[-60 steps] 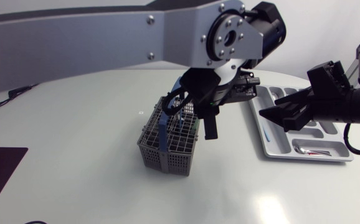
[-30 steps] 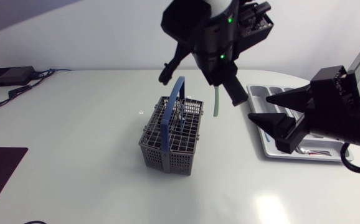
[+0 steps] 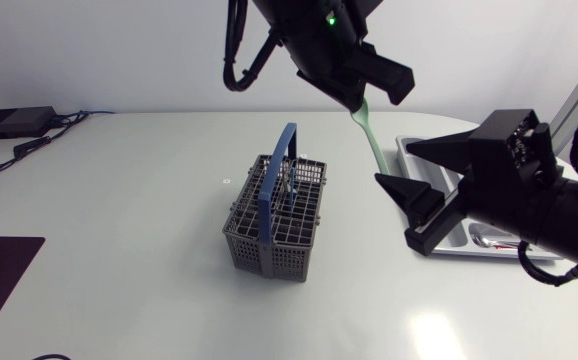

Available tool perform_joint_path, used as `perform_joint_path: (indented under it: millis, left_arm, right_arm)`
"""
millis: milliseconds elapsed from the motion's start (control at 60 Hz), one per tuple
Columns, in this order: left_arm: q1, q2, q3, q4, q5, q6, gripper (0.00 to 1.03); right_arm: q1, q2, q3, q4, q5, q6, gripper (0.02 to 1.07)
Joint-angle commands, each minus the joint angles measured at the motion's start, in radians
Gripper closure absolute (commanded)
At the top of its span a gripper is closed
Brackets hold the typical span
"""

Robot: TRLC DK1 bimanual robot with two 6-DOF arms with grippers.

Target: Unload the cutlery basket into the drawer organizer.

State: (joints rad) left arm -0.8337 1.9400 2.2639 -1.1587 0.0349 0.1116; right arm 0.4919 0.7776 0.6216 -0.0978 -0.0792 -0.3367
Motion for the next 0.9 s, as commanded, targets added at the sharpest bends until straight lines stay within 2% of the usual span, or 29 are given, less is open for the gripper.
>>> perform_joint_path:
  millis: [0, 133, 333, 383, 617, 783, 850, 883]
  left_arm:
    - [0.008, 0.036, 0.025, -0.019, 0.036, -0.038, 0.97]
    - [0.022, 0.036, 0.023, -0.033, 0.105, -0.066, 0.97]
    - [0.042, 0.036, 0.014, -0.042, 0.143, -0.093, 0.97]
    - [0.051, 0.036, 0.011, -0.042, 0.169, -0.099, 0.97]
    - [0.059, 0.036, 0.000, -0.044, 0.194, -0.109, 0.97]
    - [0.058, 0.031, -0.014, -0.045, 0.198, -0.109, 0.97]
    - [0.058, 0.030, -0.015, -0.047, 0.200, -0.109, 0.97]
    - [0.058, 0.030, -0.017, -0.047, 0.200, -0.109, 0.97]
  right_arm:
    - [0.019, -0.001, -0.020, 0.035, 0.029, 0.011, 0.37]
    - [0.043, 0.032, -0.016, 0.084, 0.065, -0.004, 0.40]
    - [0.082, 0.077, -0.010, 0.136, 0.118, -0.024, 0.54]
    - [0.089, 0.091, -0.008, 0.147, 0.130, -0.028, 0.55]
    - [0.099, 0.141, -0.003, 0.188, 0.156, -0.047, 0.71]
    - [0.097, 0.164, 0.004, 0.213, 0.167, -0.051, 0.71]
    - [0.097, 0.173, 0.010, 0.213, 0.168, -0.056, 0.79]
    - [0.097, 0.176, 0.012, 0.213, 0.168, -0.058, 0.80]
